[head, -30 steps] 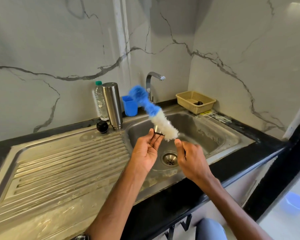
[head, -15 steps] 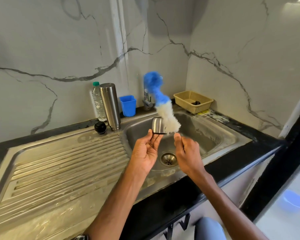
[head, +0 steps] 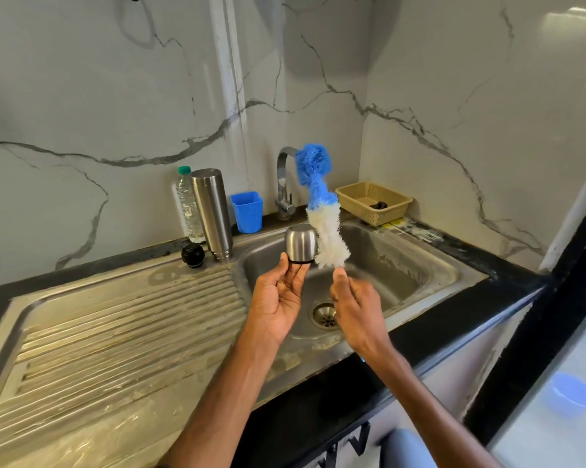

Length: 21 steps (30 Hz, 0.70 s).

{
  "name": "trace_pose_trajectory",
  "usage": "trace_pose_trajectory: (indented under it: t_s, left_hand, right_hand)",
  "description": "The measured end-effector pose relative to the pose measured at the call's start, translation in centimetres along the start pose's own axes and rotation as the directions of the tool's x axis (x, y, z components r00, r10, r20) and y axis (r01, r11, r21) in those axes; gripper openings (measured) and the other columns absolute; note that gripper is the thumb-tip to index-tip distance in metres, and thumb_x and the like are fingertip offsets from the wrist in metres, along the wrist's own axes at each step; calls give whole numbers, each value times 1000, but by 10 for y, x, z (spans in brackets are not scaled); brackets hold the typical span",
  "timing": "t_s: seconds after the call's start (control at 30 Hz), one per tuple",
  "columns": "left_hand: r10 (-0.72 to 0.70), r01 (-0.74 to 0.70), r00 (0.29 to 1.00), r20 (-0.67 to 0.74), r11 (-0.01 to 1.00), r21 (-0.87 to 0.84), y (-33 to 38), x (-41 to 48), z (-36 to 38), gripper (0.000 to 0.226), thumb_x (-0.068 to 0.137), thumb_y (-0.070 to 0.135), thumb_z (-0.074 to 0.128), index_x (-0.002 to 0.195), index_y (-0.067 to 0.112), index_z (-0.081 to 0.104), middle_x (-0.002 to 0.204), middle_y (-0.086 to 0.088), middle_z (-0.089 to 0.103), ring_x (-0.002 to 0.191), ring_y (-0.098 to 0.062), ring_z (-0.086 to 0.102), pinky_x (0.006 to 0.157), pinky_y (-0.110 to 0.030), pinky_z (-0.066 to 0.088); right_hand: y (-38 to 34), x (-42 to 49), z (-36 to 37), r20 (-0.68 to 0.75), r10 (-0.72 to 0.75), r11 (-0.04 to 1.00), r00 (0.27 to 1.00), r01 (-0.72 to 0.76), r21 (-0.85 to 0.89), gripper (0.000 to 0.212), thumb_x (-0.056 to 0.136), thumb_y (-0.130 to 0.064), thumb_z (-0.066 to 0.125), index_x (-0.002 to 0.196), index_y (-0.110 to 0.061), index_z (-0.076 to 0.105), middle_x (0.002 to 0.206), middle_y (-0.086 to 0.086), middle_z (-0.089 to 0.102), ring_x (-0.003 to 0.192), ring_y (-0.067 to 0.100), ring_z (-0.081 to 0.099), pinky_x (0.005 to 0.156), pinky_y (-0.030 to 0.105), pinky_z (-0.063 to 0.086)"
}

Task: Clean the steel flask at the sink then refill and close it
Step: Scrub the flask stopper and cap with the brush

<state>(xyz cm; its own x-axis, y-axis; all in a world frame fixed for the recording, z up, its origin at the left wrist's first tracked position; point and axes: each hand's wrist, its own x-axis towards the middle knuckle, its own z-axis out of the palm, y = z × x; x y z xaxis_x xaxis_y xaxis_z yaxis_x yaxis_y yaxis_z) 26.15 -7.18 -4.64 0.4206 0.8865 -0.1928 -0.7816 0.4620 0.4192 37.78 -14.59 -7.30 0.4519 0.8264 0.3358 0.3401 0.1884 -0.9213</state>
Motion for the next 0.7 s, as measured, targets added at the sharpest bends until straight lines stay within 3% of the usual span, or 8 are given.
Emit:
trace_pose_trajectory:
  t_s: [0.17, 0.23, 0.33, 0.5, 0.7]
  left_hand:
    - [-36, 31, 997, 69, 996, 79, -7, -6, 2, 14, 96, -1, 57, 101, -5, 69, 99, -20, 76, 88, -23, 77, 83, -33, 61]
    - [-36, 26, 996, 82, 993, 118, -4, -7, 1, 15, 96, -1, 56, 98, -3, 71, 98, -18, 77, 88, -22, 77, 87, -34, 59]
    - [-26, 17, 997, 74, 993, 119, 1, -3, 4, 15, 96, 0, 57, 106, -3, 68, 100, -17, 77, 90, -22, 77, 89, -36, 58]
    - [-80, 57, 993, 92, 973, 224, 0, -11, 5, 18, 94, 1, 55, 106, 0, 68, 96, -15, 77, 84, -21, 77, 76, -31, 64]
    - [-49, 27, 996, 73, 962, 272, 10, -6, 7, 20, 100, 1, 49, 107, 0, 68, 97, -15, 77, 90, -23, 76, 91, -36, 59]
  right_hand:
    - [-3, 14, -11, -24, 168, 984, 985, -166, 70, 53, 105, -45, 38, 59, -20, 45, 54, -2, 36, 47, 19, 27, 46, 32, 23]
    - [-3, 9, -13, 3, 171, 982, 985, -171, 80, 52, 106, -44, 38, 61, -19, 46, 54, -2, 36, 46, 14, 27, 45, 29, 24]
    - [-2, -12, -19, 77, 170, 978, 982, -178, 107, 50, 106, -43, 37, 66, -13, 44, 57, 0, 31, 47, 13, 23, 43, 26, 22]
    - [-1, -18, -30, 102, 238, 961, 966, -249, 120, 48, 106, -40, 38, 70, -9, 45, 55, -2, 30, 44, 10, 23, 38, 19, 24]
    - [-4, -28, -32, 128, 191, 970, 973, -207, 127, 49, 106, -40, 38, 69, -9, 46, 56, 1, 29, 46, 14, 22, 41, 24, 22]
